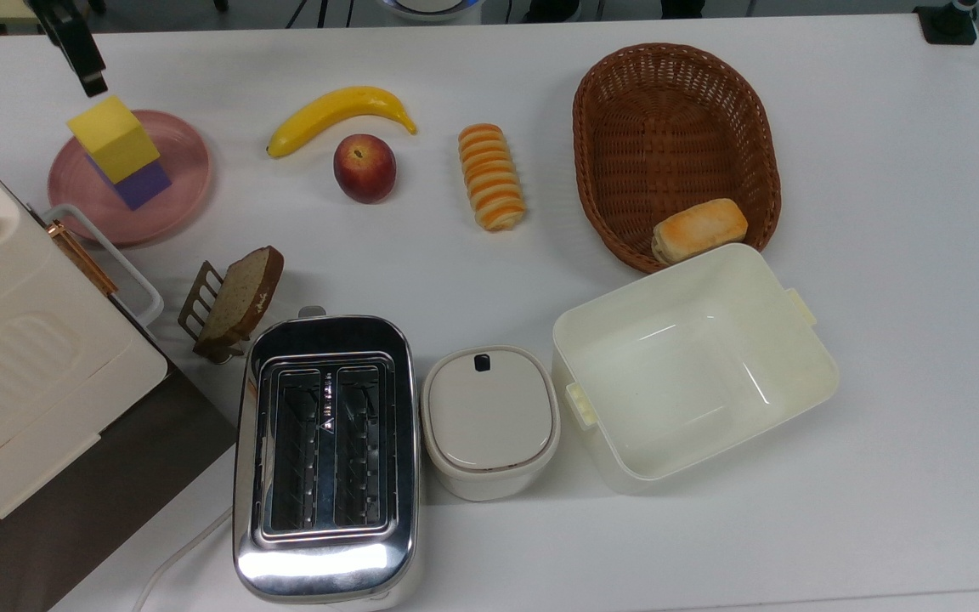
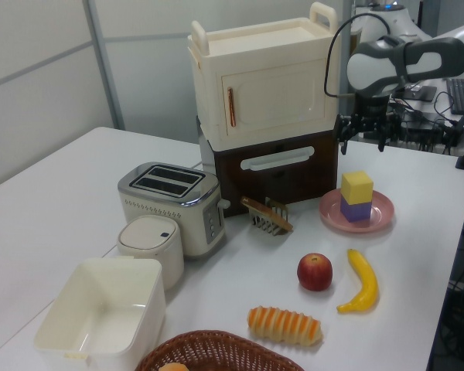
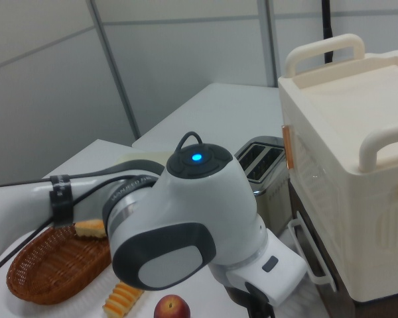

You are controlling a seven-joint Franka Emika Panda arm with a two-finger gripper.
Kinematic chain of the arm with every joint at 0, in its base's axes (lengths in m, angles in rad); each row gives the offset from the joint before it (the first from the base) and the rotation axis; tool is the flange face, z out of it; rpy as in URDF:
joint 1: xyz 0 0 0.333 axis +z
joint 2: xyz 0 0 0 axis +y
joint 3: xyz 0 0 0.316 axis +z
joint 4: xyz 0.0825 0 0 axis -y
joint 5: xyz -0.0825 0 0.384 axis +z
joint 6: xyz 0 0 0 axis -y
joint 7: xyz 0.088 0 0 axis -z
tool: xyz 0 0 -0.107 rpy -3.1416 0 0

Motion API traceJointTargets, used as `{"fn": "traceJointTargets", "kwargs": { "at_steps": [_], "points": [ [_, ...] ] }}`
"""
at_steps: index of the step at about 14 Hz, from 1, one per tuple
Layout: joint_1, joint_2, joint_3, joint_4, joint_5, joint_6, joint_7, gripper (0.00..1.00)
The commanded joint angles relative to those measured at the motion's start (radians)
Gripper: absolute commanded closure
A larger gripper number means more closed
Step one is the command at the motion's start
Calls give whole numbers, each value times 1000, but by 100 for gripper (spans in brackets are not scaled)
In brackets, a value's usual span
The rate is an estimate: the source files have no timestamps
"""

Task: Put the yellow cube on the table
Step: 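Lower the open gripper around the yellow cube atop the purple cube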

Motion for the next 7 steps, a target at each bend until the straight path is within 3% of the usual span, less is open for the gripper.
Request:
{"fn": "traceJointTargets", "kwargs": {
  "at_steps": [1, 7],
  "points": [
    [18, 15, -5, -46, -4, 95, -21, 0],
    [18, 56, -1, -56, -4, 127, -23, 0]
  ]
}}
